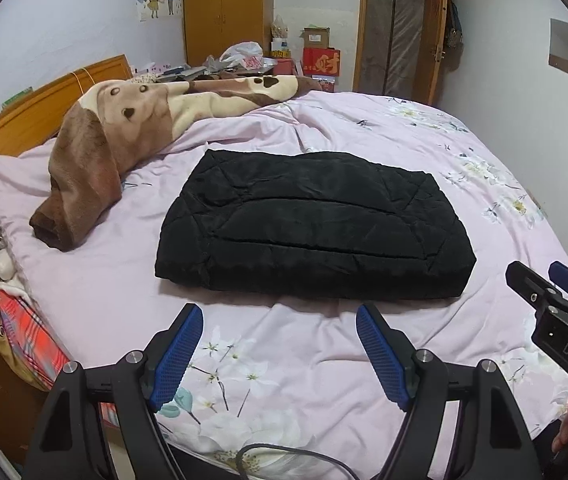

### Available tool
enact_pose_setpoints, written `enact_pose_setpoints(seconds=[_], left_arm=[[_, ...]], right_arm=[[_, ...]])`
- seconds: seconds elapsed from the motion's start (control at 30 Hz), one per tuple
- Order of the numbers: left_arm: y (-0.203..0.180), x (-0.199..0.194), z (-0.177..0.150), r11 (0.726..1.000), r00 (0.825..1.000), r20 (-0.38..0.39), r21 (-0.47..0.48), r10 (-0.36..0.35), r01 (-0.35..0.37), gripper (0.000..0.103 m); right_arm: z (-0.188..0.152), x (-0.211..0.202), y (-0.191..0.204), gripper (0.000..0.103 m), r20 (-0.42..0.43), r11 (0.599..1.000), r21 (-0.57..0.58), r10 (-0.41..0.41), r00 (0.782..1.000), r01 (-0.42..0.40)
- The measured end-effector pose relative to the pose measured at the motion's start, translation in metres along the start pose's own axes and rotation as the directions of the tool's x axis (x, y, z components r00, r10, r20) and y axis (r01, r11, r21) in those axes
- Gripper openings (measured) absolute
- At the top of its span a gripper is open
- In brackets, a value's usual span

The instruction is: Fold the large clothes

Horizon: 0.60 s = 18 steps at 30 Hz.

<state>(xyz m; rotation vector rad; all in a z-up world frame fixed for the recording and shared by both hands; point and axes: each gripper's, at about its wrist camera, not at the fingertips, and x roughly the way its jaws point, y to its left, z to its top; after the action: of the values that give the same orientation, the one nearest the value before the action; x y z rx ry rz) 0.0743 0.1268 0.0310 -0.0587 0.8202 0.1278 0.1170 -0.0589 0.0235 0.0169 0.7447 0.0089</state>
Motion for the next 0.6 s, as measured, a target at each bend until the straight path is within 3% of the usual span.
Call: enact_pose_setpoints(seconds=[0.6], left_arm=[[0.0020,-0.0033,-0.0039,0.999,1.000,0.006,-0.017,-0.027,0.028,0.079]], right_arm=[[-0.0070,0.0014,-0.0004,0.074,-0.011,1.000,-0.001,0.007,1.000,-0.007]])
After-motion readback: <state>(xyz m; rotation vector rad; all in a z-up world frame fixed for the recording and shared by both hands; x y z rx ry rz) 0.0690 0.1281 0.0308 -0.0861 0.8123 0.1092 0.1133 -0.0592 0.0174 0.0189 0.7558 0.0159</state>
